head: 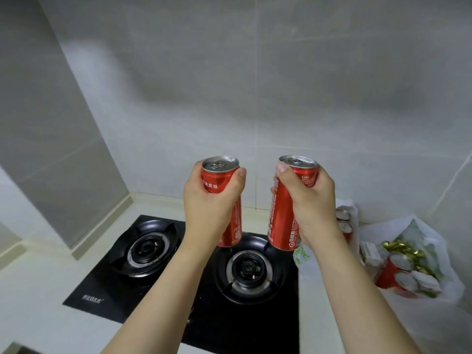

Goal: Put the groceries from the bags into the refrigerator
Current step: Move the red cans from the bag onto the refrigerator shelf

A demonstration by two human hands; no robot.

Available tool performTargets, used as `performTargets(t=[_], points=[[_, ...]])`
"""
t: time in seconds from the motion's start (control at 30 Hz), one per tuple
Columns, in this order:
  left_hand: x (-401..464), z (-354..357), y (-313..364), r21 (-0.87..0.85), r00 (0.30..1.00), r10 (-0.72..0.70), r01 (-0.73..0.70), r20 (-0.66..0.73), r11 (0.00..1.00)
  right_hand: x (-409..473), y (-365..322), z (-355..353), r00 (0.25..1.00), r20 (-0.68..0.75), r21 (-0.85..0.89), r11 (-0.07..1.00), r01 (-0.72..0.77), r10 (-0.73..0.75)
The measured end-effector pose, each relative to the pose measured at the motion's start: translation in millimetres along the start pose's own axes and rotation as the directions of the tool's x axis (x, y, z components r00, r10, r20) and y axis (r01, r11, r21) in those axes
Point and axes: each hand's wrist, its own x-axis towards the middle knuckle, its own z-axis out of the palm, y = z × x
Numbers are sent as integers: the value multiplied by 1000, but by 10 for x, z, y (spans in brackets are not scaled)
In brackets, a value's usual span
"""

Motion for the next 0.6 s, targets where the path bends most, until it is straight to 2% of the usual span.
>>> performTargets(t=[0.2,0.37,0.6], points=[[-53,-146,74,102,994,24,-13,-103,995,79,13,156,989,149,32,999,-4,-1],[-165,-330,120,191,973,42,2,-225,982,55,69,325,951,308,52,999,-16,-1],[-529,-707,207,296,899,111,22,-423,955,-234,200,658,841,541,116,992,-48,-23]])
